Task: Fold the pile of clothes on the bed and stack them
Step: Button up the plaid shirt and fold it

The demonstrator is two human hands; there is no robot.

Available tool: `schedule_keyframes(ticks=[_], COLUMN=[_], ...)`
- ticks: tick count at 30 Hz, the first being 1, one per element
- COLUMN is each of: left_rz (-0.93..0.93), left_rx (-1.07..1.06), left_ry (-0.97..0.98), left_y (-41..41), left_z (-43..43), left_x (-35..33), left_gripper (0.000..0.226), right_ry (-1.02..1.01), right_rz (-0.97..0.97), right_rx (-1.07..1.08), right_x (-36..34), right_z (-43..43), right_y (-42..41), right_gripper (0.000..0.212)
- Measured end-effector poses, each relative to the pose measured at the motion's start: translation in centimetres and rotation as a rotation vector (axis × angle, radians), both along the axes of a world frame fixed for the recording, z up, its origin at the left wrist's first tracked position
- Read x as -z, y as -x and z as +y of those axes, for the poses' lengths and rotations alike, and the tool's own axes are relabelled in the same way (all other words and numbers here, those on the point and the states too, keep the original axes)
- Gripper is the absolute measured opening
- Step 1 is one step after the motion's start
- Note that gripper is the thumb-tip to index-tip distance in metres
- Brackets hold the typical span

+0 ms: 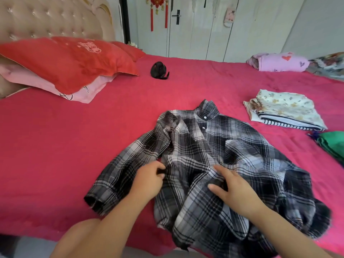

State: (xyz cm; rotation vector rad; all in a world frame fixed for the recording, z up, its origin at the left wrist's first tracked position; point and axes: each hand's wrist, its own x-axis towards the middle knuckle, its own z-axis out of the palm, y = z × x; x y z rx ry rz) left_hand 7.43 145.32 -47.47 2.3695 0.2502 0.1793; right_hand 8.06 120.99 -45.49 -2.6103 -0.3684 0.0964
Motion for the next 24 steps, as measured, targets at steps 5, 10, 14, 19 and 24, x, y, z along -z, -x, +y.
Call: schedule_keyframes(ticks=[5,10,14,19,24], left_rz=[0.031,-0.185,0.048,0.089,0.185], left_rx=[-0.15,0.161,0.441,0.589,0.661], left_ry=[0.116,-0.412,-0.417,-0.741,-0.408], left_y=[0.5,3.1,3.7,3.5,3.5], left_z=[4.4,3.1,2.0,1.5,1.9], left_x=[-1.1,0.1,1.3,2.3,1.3], left_gripper=[0.026,0.049,0.078,0.09,0.031], right_ry=[0.153,0.37,0.502,0.465,0.326], right_rz=[0.016,-0.021,-0.069,-0.176,-0.207], right_rx=[-0.117,-0.223,-0.298,-0.196,-0.247], right_x=[0.4,1.7,2.5,1.2,-2.0], right_z=[0.5,1.3,1.6,0.5,-1.9], right_y=[0.8,2.4,3.9,3.9,3.6], right_gripper=[0.116,0.138,0.122,0.089,0.037])
